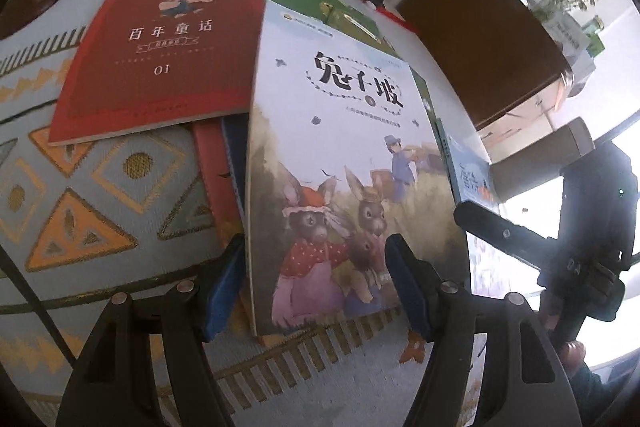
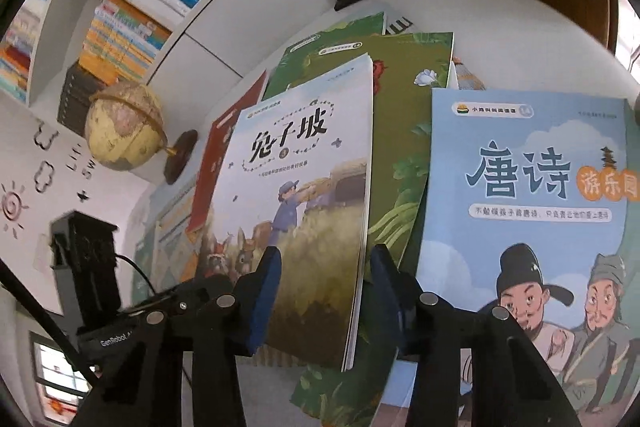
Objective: Organize books
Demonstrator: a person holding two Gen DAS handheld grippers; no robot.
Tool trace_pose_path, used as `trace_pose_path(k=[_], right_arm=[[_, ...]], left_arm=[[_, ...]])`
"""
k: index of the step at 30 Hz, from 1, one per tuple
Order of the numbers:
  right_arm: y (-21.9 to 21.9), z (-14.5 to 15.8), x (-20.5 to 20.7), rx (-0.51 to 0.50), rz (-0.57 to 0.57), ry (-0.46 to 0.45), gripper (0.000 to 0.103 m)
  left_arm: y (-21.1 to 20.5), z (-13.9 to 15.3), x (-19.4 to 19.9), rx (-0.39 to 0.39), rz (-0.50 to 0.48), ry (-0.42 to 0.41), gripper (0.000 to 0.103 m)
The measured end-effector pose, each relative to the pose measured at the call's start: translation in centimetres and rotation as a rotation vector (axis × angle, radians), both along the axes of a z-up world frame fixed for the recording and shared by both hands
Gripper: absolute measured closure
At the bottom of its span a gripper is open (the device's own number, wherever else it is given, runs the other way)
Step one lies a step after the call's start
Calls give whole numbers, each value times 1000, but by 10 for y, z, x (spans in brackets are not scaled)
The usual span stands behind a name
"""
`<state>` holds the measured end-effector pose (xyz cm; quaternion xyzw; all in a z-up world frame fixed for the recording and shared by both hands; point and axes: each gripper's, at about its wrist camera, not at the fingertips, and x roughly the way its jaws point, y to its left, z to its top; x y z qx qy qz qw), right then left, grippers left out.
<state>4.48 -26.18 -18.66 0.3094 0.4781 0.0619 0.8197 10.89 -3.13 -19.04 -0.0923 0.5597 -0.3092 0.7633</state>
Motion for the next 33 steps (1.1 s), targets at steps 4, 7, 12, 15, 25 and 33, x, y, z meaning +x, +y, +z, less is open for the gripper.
trace_pose_path(k=[4, 7, 12, 15, 25, 33], right_arm=[[0, -7, -14, 107, 14, 47, 56], [1, -10, -23, 203, 15, 65, 54], [7, -20, -30, 357, 34, 72, 54], [10, -34, -41, 503, 27, 94, 55], [49, -56, -60, 489, 55, 154, 58], [47, -44, -52, 514, -36, 77, 92]], left_arm=[[10, 5, -4, -67, 4, 32, 38], [20, 16, -12, -56, 3, 1, 38], [45, 21, -11, -115, 23, 64, 38], [65, 25, -11, -171, 42, 99, 38], [89, 11, -14, -170, 44, 164, 38], [89, -4, -7, -162, 24, 184, 38]])
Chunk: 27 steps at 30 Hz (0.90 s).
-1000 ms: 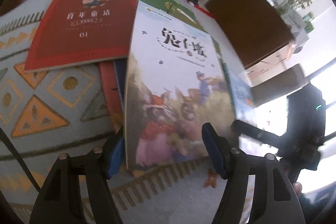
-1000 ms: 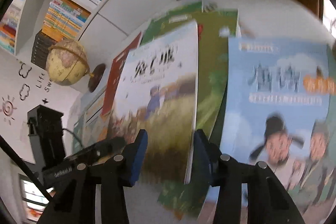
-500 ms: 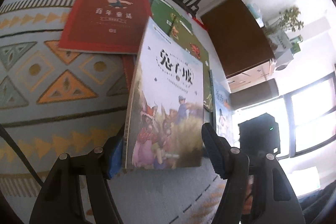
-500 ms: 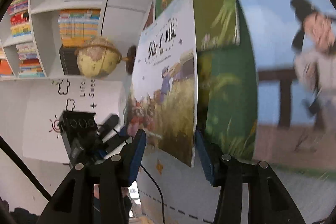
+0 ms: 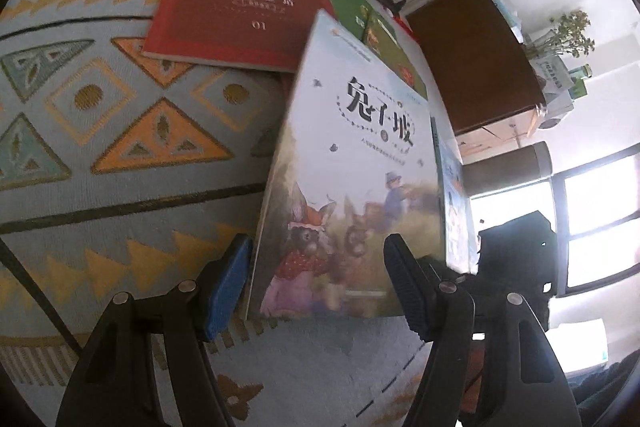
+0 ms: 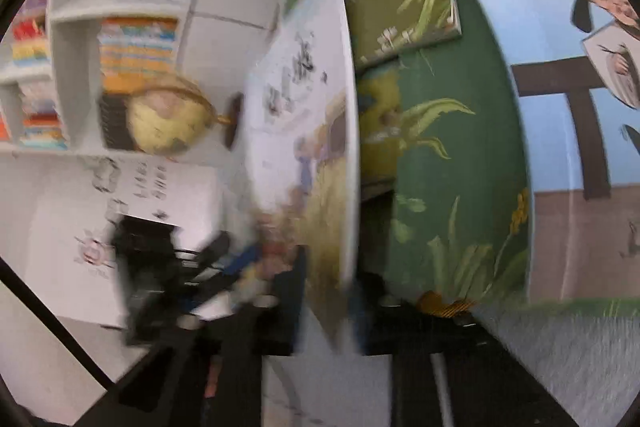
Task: Organize books
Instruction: 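Pull the white book out of the pile and lift it with the right gripper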
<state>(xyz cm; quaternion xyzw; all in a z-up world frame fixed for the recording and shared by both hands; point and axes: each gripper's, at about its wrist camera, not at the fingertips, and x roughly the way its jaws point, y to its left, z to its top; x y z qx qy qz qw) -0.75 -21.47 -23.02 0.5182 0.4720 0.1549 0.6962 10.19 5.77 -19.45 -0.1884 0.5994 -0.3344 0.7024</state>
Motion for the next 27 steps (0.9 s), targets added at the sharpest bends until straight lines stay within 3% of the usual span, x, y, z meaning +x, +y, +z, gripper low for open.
trace_pose_path(k=[3, 6, 9, 13, 16, 21, 23, 27], right_arm=[[-3, 25, 3, -44, 14, -72, 92], [11, 33, 18, -202, 72, -81, 92], [26, 42, 29, -399, 113, -101, 92], [38, 58, 38, -637, 175, -165, 91], [47, 62, 40, -765, 264, -204, 89], [42, 67, 44, -808, 353, -243, 89], [44, 68, 45, -822, 404, -271, 89], [50, 70, 48, -822, 465, -319, 89]], left_arm=[[-14, 3, -4, 34, -54, -43, 38], [-35, 10, -9, 79, -99, -102, 38], [-54, 25, -17, 178, -136, -242, 38], [-75, 40, -28, 272, -173, -370, 38], [-90, 52, -40, 350, -200, -485, 38], [-91, 72, -53, 311, -191, -560, 38], [-94, 78, -57, 338, -185, -591, 39], [-86, 81, -59, 348, -159, -576, 39]])
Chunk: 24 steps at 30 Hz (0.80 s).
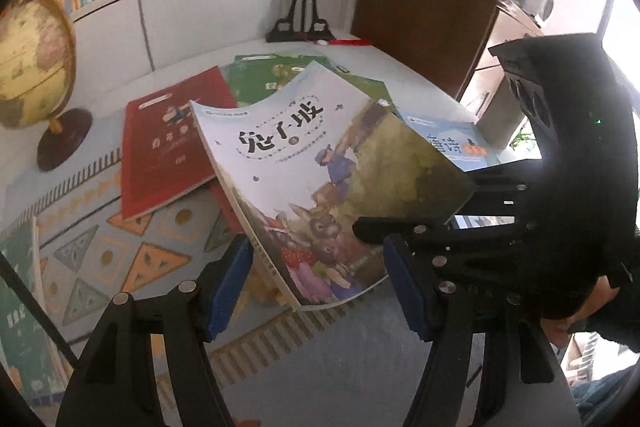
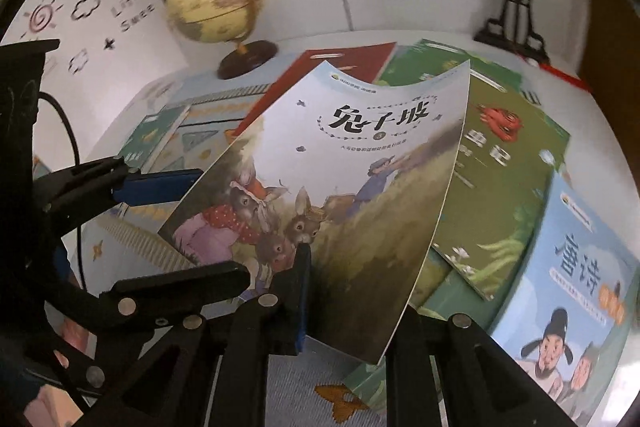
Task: Organize books
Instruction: 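Pull the white book out of the pile and lift it with the right gripper, then lower the white book onto the green book and open the right gripper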
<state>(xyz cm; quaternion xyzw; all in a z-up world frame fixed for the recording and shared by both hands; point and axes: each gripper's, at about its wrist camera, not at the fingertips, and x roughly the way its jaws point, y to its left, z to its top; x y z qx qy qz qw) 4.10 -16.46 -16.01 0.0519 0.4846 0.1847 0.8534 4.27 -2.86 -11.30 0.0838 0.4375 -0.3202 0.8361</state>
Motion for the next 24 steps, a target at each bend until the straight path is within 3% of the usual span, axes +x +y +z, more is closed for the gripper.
trace_pose_path(k=[8, 12, 24], right_arm=[[46, 28, -7, 21, 151, -77, 88], [85, 48, -4, 39, 201, -118, 88], [269, 80, 19, 80, 324, -183, 88]], left_arm=[[46, 35, -16, -3, 122, -84, 38], [90, 54, -20, 6, 183, -131, 38], [266, 73, -9, 40, 314, -189, 38]])
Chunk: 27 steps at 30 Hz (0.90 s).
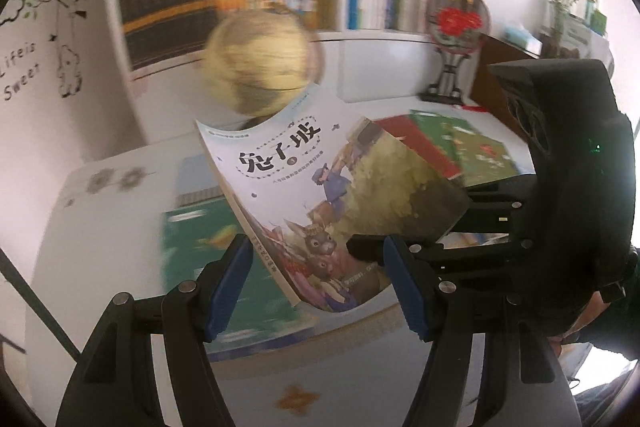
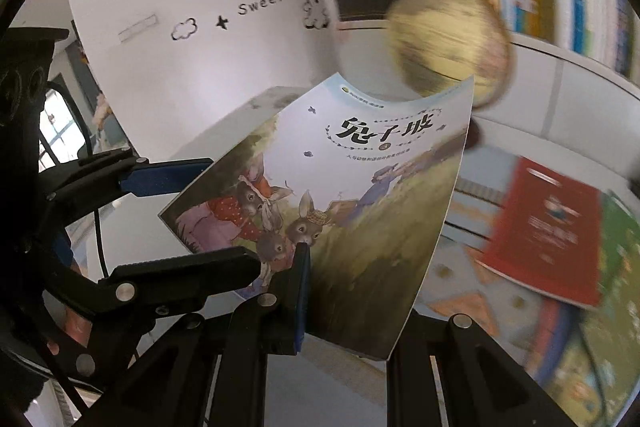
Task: Organize books
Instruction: 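Lower the white book onto the green book and open the right gripper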
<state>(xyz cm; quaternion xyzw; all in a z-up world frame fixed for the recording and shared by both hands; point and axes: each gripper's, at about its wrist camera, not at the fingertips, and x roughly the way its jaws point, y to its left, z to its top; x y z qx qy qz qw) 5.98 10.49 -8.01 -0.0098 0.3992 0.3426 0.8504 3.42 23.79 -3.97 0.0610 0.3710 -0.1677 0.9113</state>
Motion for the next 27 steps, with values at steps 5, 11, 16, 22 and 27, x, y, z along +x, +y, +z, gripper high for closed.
trace_pose_path(k=[5, 11, 16, 22, 27], right_arm=[[65, -9, 16, 8, 22, 21, 88], [107, -32, 35, -20, -8, 68, 88], [123, -55, 47, -56, -37, 122, 88], [131, -72, 48, -102, -76, 152, 86], [127, -80, 42, -100, -88, 184, 84]], left_arm=[[55, -14, 15, -21, 23, 13, 38], [92, -46, 41, -73, 17, 64, 38], [103, -74, 51, -102, 15, 118, 38], [117, -108, 53, -141, 41, 190, 38], [124, -123, 48, -158, 68, 233, 38]])
